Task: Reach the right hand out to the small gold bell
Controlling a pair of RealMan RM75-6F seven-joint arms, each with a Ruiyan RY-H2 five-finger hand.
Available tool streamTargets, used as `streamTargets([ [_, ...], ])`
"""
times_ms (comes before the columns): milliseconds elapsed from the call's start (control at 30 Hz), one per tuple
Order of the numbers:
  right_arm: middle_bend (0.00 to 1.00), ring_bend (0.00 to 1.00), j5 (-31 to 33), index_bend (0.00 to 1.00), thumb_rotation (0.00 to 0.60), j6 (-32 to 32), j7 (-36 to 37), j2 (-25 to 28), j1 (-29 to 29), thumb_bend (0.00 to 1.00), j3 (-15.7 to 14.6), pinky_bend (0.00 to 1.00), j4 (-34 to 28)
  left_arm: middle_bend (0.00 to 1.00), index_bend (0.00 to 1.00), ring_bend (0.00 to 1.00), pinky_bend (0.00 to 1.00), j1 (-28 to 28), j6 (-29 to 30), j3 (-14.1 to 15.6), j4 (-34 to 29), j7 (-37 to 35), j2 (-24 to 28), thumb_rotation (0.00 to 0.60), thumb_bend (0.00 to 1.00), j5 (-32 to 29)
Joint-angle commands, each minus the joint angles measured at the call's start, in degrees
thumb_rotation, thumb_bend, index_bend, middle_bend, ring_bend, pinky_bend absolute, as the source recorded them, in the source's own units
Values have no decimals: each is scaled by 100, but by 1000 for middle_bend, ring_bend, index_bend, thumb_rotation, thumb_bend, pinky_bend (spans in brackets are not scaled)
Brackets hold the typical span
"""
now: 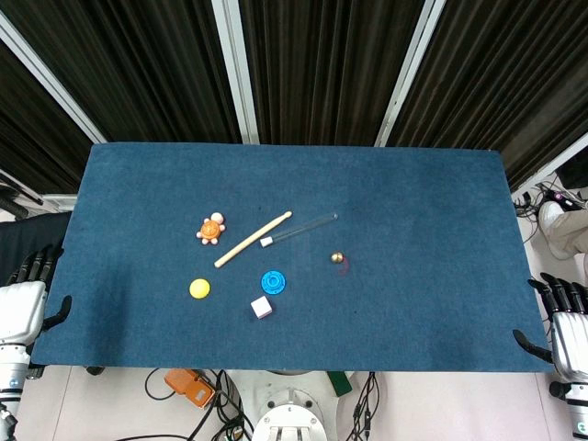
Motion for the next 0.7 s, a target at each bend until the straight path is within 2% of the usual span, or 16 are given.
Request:
streamTargets([
  [33, 201, 189, 5, 260, 600, -10, 9, -4, 5, 299, 3, 158, 5, 0, 67, 47, 224, 0, -2, -1, 9, -4, -1, 600, 383, -3],
  [367, 201, 189, 0, 257, 600, -109, -69, -68, 68, 299, 5, 158, 53, 0, 67, 47, 224, 8, 26, -15, -19, 1, -9, 600, 383, -11],
  [567, 201, 189, -201, 261, 600, -459, -253, -231, 320, 299, -46, 158, 127, 0, 67, 47, 224, 39, 72, -56, -32, -71, 3, 600, 383, -75],
  [700, 201, 189, -85, 258, 600, -958, -580, -323, 709, 299, 107, 158, 24, 0, 67, 47, 224, 41, 75, -43, -44, -71, 10, 600, 383, -43],
])
